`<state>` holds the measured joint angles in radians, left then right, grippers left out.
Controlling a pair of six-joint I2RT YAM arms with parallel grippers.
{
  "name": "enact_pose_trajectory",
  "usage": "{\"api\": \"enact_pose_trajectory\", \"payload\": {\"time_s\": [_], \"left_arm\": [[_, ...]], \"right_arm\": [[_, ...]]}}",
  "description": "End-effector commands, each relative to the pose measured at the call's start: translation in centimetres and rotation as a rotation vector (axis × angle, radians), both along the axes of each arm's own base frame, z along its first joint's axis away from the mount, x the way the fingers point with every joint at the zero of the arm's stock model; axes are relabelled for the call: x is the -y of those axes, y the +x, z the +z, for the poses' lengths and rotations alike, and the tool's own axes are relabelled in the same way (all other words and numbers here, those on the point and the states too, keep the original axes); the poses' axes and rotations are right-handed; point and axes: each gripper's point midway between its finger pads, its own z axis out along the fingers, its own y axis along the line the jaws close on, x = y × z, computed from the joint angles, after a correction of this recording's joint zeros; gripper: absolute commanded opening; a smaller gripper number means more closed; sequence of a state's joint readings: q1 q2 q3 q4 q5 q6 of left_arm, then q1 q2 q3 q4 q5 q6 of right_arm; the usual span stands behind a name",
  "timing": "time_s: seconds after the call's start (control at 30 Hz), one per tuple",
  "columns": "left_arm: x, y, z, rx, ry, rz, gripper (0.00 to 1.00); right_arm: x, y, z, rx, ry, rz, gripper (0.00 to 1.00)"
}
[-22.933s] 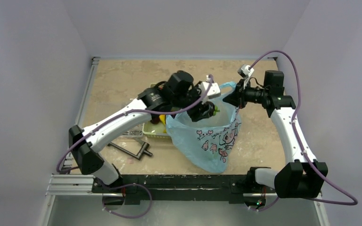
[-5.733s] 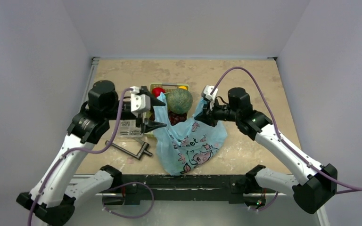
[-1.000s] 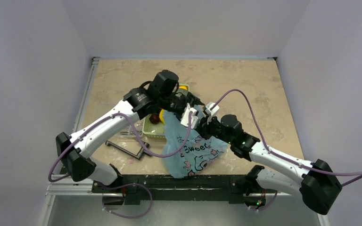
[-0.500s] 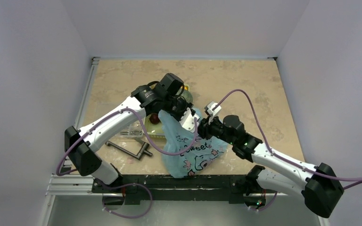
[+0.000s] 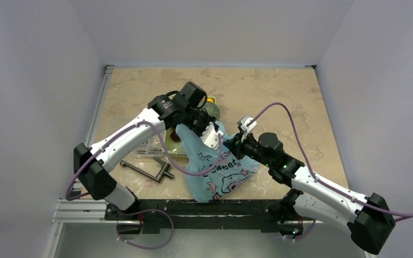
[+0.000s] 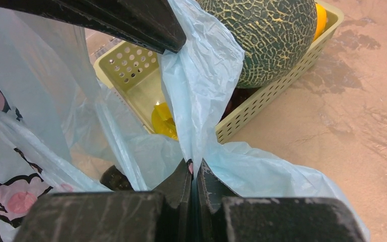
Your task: Place the fake fruits into the plastic bag and tie a complex knot
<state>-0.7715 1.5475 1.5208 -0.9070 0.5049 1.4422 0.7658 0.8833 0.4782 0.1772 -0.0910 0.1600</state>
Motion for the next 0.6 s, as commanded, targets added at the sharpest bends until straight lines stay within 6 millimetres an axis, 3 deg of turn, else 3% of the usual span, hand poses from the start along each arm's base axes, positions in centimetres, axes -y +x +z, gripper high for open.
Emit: {"api": "enact_pose_trajectory", "payload": {"time_s": [0.0,0.1,0.13,0.2,0.27,0.37,0.43,0.57], "left_arm": [[0.6,0.5,3.1,-0.044,-0.124,0.058,0.17],[1.7,0.4,8.7,-0.232,-0.359,0.219,0.64],[1.8,0.5,10.7,-0.309,-0.443,0.287,0.74],[1.5,1.0,13.9,-0.450,-0.581,0.425,0.85],[0.6,2.5,15.4,-0.562,-0.679,0.622,0.91],[-1.3,4.2,14.4,-0.712,-0.712,0.921,0.93],[-1.8,4.1,12.1,-0.821,-0.658,1.048,1.00],[-2.5,4.0,7.7,-0.982,-0.563,1.248,1.00]], "right_arm": [[0.1,0.2,-0.4,0.010,-0.014,-0.008,0.00],[0.1,0.5,-0.1,0.012,0.001,-0.028,0.00],[0.1,0.6,0.0,0.010,0.004,-0.032,0.00],[0.1,0.8,0.1,0.005,0.009,-0.044,0.00],[0.3,0.9,0.2,0.004,0.011,-0.056,0.00],[0.6,1.1,0.3,0.008,0.010,-0.080,0.00],[1.0,1.3,0.6,0.011,0.013,-0.106,0.00],[1.4,0.9,1.4,0.003,0.033,-0.115,0.00]]}}
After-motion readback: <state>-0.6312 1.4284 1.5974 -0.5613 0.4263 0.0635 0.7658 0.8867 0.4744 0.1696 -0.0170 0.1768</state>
